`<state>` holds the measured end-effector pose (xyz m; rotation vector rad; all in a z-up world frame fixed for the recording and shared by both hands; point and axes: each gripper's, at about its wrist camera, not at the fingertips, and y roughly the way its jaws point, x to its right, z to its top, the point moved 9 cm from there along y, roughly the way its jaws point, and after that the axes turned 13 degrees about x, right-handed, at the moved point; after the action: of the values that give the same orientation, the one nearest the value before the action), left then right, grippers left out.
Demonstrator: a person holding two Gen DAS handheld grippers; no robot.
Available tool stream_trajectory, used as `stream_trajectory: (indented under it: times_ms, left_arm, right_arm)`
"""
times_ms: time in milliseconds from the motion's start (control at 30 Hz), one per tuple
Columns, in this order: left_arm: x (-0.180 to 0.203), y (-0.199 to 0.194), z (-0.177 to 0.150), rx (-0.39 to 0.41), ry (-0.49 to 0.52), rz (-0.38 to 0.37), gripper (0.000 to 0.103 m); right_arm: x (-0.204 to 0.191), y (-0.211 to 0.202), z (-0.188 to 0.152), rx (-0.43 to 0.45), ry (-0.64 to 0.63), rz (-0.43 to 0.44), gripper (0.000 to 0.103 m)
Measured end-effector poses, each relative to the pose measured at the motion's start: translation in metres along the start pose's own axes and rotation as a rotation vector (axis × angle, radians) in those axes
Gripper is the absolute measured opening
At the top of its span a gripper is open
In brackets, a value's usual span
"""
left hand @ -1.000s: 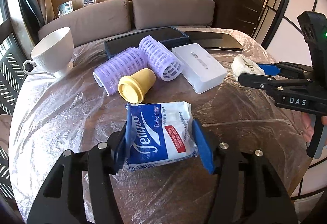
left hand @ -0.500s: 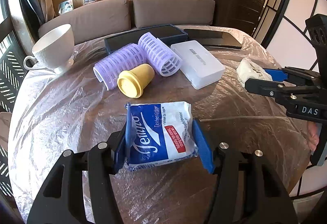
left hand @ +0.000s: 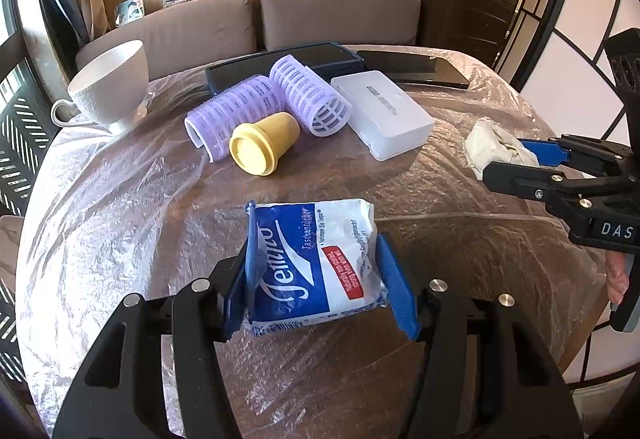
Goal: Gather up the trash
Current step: 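Carry the Tempo pack with the left tool while the right tool carries the paper over the bin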
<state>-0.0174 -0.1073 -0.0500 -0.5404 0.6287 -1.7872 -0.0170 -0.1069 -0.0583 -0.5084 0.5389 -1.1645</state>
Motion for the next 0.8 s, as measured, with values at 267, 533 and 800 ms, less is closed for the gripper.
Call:
stream_trajectory:
  times_ms: [267, 533, 800]
  left_arm:
    - [0.002, -0.003, -0.004, -0.001, -0.001, 0.001, 0.059]
    - [0.005, -0.008, -0.007, -0.002, 0.002, 0.001, 0.059]
    - [0.008, -0.016, -0.015, -0.011, 0.004, 0.0, 0.059]
  right_arm:
    - [-0.007, -0.003, -0.003, -0.004, -0.003, 0.008, 0.05]
    - [-0.014, -0.011, -0.007, -0.003, -0.001, 0.017, 0.05]
    - [-0.02, -0.018, -0.016, -0.019, -0.007, 0.022, 0.05]
